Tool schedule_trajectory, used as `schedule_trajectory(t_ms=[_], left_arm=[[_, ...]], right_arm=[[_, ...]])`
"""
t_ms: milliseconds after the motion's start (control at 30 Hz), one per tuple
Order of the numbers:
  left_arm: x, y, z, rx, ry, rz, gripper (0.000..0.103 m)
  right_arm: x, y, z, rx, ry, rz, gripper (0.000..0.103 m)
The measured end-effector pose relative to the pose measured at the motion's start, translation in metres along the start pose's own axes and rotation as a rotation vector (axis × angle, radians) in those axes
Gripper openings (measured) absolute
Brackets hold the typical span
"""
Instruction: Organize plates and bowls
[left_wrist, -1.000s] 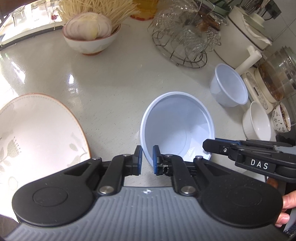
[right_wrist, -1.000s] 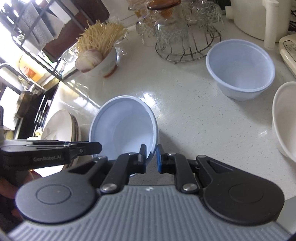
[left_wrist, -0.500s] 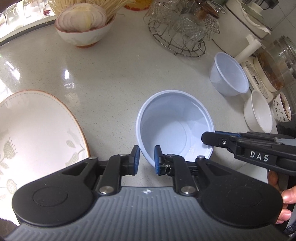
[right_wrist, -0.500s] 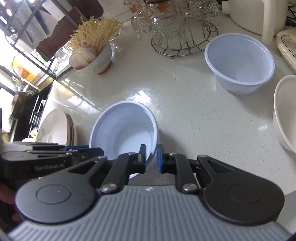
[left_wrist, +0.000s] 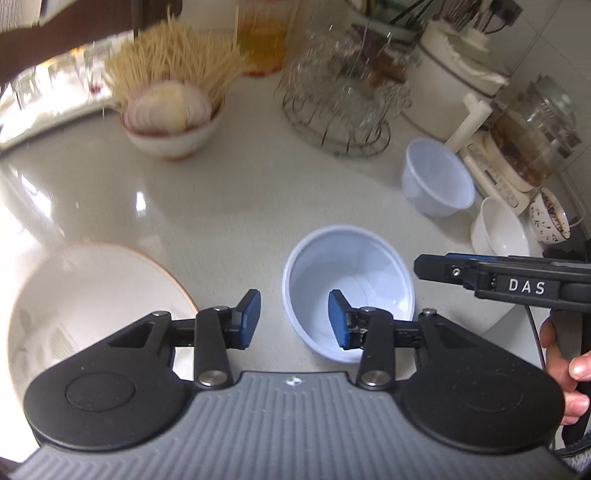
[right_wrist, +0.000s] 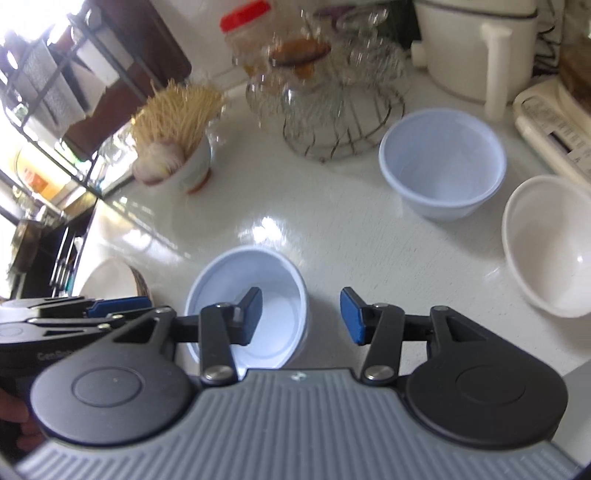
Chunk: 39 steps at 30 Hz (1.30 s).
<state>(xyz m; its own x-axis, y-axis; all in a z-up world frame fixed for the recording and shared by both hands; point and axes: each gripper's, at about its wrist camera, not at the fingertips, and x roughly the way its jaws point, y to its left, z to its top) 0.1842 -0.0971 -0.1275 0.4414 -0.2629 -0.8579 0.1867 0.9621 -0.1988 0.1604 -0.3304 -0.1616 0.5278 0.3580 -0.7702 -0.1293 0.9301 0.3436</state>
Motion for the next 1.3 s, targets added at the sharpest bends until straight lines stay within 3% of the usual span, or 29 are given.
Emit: schedule_trajectory(t_ms=[333, 900, 1067, 1300], left_arm=[[-0.051, -0.003, 0.008, 0.101, -0.115, -0.039, 0.047], [-0.123, -0.018, -0.003, 0.273, -0.284, -0.153, 0.048], [-0.129, -0.02, -0.003, 0.297, -0.287, -0.21, 0.048], [-0.112, -0.034, 0.006, 0.296, -0.26, -0.225, 0.048]], right_arm=[[-0.052, 0.03, -0.01, 0.045, -0.165, -0.063, 0.05], [-0.114, 0.088, -0.042, 0.098, -0.33, -0.18, 0.05], [-0.122, 0.092, -0.05, 0.125, -0.35, -0.218, 0.05], [-0.129, 0.077, -0.046, 0.135, -0.378, -0.254, 0.05]])
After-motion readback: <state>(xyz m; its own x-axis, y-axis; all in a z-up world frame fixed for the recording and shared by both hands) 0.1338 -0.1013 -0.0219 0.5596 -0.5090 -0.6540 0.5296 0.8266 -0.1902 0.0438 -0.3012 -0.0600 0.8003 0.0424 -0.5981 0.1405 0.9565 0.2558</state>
